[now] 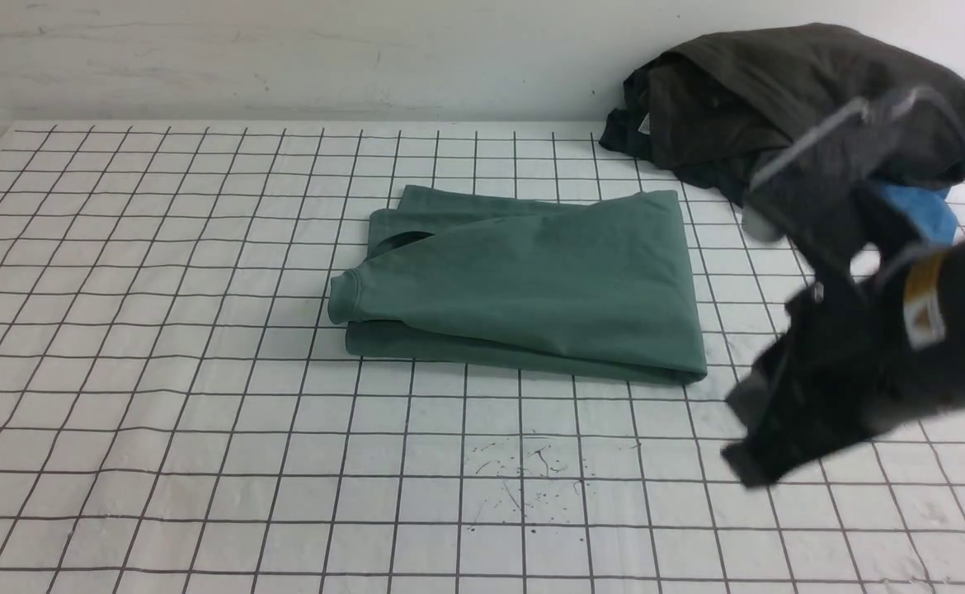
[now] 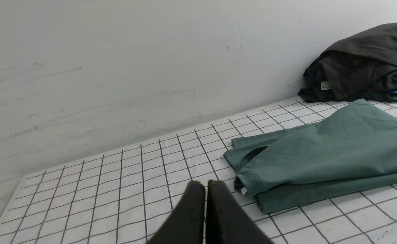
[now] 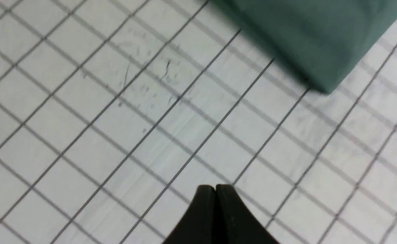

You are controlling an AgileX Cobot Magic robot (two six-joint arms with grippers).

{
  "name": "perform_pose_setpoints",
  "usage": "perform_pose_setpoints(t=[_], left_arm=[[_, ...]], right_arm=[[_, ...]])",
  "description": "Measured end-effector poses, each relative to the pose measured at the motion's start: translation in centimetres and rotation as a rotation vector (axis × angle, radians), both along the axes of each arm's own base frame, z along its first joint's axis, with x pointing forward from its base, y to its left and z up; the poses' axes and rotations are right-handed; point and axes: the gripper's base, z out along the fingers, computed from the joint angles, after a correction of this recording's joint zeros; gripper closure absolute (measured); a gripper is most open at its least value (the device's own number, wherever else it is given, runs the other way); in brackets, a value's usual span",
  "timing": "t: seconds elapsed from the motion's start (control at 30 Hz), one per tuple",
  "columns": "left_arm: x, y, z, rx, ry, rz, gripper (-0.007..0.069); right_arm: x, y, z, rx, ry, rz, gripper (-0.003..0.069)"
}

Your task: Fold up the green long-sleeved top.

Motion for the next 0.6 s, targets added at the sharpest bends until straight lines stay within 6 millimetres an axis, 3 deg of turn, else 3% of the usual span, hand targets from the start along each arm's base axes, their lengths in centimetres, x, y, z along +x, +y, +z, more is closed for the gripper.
perform_pose_setpoints(t=[0.1,0.2,0.37,0.6], left_arm=[[0.0,0.0,0.0,-0.001,0.000,0.000,0.0631],[0.0,0.0,0.0,-0.001,0.000,0.000,0.0631],[0.0,0.0,0.0,-0.001,0.000,0.000,0.0631],[0.0,0.0,0.0,-0.002,0.000,0.000,0.0631]], right_arm=[[-1.4,-0.3,-2.7,0.068,0.031,0.016,0.0673],[-2.7,-0.5,-3.6,0.108,0.039,0.067,0.0673],[-4.1,-0.4,-2.9,0.217,0.101,0.081,0.0673],[-4.7,0.2,-2.7,0.309,0.180,0.054,0.0673]])
